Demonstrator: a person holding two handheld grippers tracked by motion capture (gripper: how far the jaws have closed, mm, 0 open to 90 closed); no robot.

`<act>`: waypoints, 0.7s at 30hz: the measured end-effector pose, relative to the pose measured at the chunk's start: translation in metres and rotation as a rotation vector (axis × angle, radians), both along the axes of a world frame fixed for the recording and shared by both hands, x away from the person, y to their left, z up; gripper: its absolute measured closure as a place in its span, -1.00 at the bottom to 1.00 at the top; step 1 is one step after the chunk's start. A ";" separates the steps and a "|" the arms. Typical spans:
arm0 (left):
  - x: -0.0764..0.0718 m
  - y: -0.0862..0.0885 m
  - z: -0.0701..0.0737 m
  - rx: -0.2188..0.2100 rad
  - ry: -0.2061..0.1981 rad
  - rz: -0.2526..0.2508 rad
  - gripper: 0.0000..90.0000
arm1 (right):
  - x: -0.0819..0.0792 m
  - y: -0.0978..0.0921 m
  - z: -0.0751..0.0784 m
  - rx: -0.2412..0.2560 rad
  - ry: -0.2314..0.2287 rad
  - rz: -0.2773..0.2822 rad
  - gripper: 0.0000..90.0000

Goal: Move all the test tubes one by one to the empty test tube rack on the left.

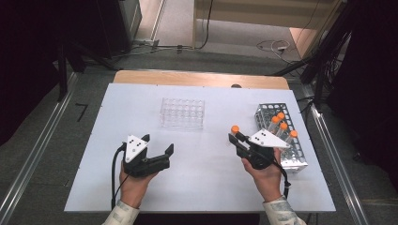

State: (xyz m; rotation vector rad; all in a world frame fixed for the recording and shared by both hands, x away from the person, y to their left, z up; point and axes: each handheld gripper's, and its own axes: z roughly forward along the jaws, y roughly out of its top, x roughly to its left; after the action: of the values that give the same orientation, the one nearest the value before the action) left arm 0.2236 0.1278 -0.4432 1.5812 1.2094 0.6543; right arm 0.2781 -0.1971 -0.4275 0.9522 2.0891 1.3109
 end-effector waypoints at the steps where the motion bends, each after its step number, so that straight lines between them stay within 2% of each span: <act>1: 0.002 -0.003 0.001 -0.001 0.001 -0.012 -0.71 | 0.001 0.003 -0.001 -0.004 0.005 0.005 0.61; 6: 0.009 -0.021 0.007 -0.004 -0.008 -0.061 -0.59 | 0.006 0.016 -0.008 -0.030 0.011 0.037 0.61; 11: 0.017 -0.044 0.013 -0.010 -0.015 -0.143 -0.43 | 0.007 0.029 -0.013 -0.051 0.016 0.070 0.61; 14: 0.021 -0.058 0.016 -0.004 -0.016 -0.185 -0.34 | 0.008 0.034 -0.017 -0.050 0.029 0.094 0.61; 15: 0.023 -0.062 0.016 -0.009 -0.022 -0.201 -0.25 | 0.008 0.037 -0.019 -0.053 0.038 0.106 0.61; 21: 0.031 -0.083 0.018 0.009 -0.019 -0.265 -0.09 | 0.007 0.042 -0.022 -0.058 0.048 0.124 0.61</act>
State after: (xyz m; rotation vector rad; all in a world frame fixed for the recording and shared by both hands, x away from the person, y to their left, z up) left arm 0.2547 0.0449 -0.4255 1.7021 0.9614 0.5023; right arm 0.2851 -0.1555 -0.4498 0.8493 2.2413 1.2918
